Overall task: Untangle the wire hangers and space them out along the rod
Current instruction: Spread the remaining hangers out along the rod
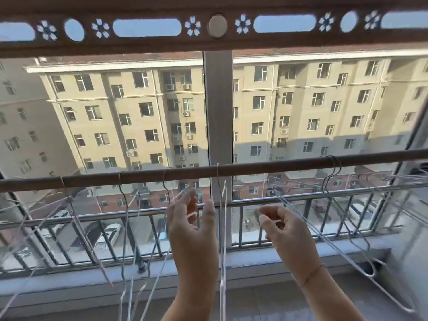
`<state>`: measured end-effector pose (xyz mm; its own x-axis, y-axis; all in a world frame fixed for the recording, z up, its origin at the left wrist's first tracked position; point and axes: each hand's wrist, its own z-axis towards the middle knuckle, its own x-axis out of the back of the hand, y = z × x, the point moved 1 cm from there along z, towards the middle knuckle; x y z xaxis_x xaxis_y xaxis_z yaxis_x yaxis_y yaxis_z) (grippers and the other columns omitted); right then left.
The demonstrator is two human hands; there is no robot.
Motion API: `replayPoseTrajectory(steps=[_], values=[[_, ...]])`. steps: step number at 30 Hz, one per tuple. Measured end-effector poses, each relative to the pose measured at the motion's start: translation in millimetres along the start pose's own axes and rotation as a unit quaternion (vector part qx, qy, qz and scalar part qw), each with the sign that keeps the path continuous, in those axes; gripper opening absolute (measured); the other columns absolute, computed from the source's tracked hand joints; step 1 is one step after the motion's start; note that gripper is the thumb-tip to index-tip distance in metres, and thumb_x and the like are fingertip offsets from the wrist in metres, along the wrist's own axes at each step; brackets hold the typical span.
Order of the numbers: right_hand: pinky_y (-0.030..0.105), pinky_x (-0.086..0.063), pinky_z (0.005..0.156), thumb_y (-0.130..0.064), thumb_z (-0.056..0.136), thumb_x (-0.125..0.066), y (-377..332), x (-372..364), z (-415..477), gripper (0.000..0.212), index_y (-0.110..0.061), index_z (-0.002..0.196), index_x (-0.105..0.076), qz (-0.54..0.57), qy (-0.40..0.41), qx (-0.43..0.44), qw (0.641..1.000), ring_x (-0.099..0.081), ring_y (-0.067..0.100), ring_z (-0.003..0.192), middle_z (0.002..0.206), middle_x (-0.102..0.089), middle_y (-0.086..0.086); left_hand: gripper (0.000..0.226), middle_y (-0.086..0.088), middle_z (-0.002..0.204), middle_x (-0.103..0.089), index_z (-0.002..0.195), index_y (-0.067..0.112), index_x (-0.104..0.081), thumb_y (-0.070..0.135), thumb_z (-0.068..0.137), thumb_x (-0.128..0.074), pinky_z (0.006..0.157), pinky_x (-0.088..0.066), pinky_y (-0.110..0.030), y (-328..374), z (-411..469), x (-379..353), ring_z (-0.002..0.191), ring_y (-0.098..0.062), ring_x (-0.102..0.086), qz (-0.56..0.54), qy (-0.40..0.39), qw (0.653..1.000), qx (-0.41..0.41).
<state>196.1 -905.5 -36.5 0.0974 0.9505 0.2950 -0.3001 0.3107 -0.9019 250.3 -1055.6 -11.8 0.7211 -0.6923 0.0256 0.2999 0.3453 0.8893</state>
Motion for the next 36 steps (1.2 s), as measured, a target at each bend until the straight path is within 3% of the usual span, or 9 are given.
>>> replayPoseTrajectory(steps=[3,5,8,14,17,20,23,28,36], values=[[0.019,-0.048,0.056,-0.017,0.086,-0.059,2.9,44.8,3.5,0.010,-0.022,0.092,-0.065,-0.015,0.062,0.024,0.998,-0.059,0.011,0.062,0.072,-0.064,-0.005,0.015,0.004,0.090,-0.069,0.101,0.027,-0.065,0.026,0.086,-0.061,0.075,-0.052,-0.021,15.7,-20.2,-34.1,0.084,-0.008,-0.065,-0.083,-0.105,0.990,0.054],[0.013,-0.048,0.055,-0.015,0.085,-0.060,8.9,76.6,8.7,0.010,-0.020,0.092,-0.066,-0.029,0.104,0.032,0.994,-0.060,0.007,0.061,0.072,-0.066,-0.003,0.009,0.004,0.083,-0.072,0.091,0.029,-0.068,0.024,0.086,-0.062,0.071,-0.052,-0.016,22.0,-35.2,-59.9,0.079,-0.003,-0.066,-0.115,-0.163,0.975,0.094],[0.004,-0.043,0.053,-0.012,0.086,-0.059,26.8,123.3,20.0,0.012,-0.015,0.094,-0.067,-0.063,0.148,0.036,0.986,-0.059,0.000,0.060,0.074,-0.066,0.001,0.009,0.001,0.081,-0.073,0.090,0.025,-0.072,0.026,0.086,-0.063,0.075,-0.054,-0.023,24.5,-57.5,-103.7,0.076,-0.008,-0.066,-0.116,-0.220,0.960,0.130],[0.006,-0.040,0.058,-0.017,0.087,-0.059,76.4,170.8,51.5,0.015,-0.013,0.098,-0.067,-0.172,0.039,-0.004,0.984,-0.056,0.007,0.072,0.093,-0.066,0.006,0.018,0.004,0.076,-0.068,0.096,0.013,-0.072,0.025,0.087,-0.062,0.078,-0.054,-0.024,17.3,-90.3,-189.8,0.073,-0.009,-0.061,-0.090,-0.253,0.941,0.208],[0.009,-0.043,0.062,-0.023,0.088,-0.058,82.4,175.6,57.6,0.014,-0.016,0.094,-0.068,-0.124,-0.060,-0.006,0.990,-0.061,0.010,0.078,0.085,-0.068,-0.002,0.019,0.005,0.069,-0.065,0.094,0.010,-0.073,0.025,0.087,-0.062,0.070,-0.051,-0.026,12.0,-100.6,-217.0,0.065,-0.008,-0.058,-0.075,-0.240,0.941,0.227],[0.008,-0.045,0.056,-0.027,0.087,-0.060,84.3,175.3,60.8,0.015,-0.016,0.089,-0.070,-0.061,-0.118,-0.009,0.991,-0.063,-0.001,0.068,0.077,-0.070,-0.005,0.012,-0.004,0.074,-0.071,0.086,0.011,-0.073,0.018,0.086,-0.063,0.072,-0.055,-0.032,12.4,-105.7,-229.2,0.068,-0.017,-0.064,-0.085,-0.207,0.943,0.245],[0.010,-0.047,0.055,-0.021,0.084,-0.062,87.0,172.0,64.5,0.010,-0.017,0.085,-0.071,-0.033,-0.133,-0.017,0.990,-0.064,-0.003,0.064,0.074,-0.071,-0.004,0.010,-0.014,0.082,-0.073,0.083,0.010,-0.072,0.010,0.087,-0.062,0.077,-0.058,-0.036,16.0,-107.3,-229.9,0.075,-0.026,-0.068,-0.108,-0.175,0.943,0.261],[0.015,-0.045,0.051,-0.015,0.083,-0.063,86.9,168.5,67.6,0.009,-0.015,0.076,-0.069,0.023,-0.143,-0.039,0.989,-0.055,0.008,0.054,0.064,-0.067,0.001,0.012,-0.003,0.062,-0.064,0.080,0.007,-0.071,0.008,0.087,-0.061,0.058,-0.049,-0.023,25.0,-96.5,-209.4,0.058,-0.013,-0.054,-0.132,-0.099,0.946,0.279],[0.015,-0.042,0.044,-0.011,0.084,-0.062,82.5,157.5,68.3,0.008,-0.010,0.078,-0.067,0.063,-0.168,-0.059,0.982,-0.049,0.009,0.048,0.062,-0.063,0.006,0.008,-0.007,0.070,-0.066,0.084,0.010,-0.069,0.008,0.087,-0.061,0.062,-0.051,-0.022,12.0,-66.4,-138.4,0.065,-0.014,-0.059,-0.138,0.007,0.950,0.281]])
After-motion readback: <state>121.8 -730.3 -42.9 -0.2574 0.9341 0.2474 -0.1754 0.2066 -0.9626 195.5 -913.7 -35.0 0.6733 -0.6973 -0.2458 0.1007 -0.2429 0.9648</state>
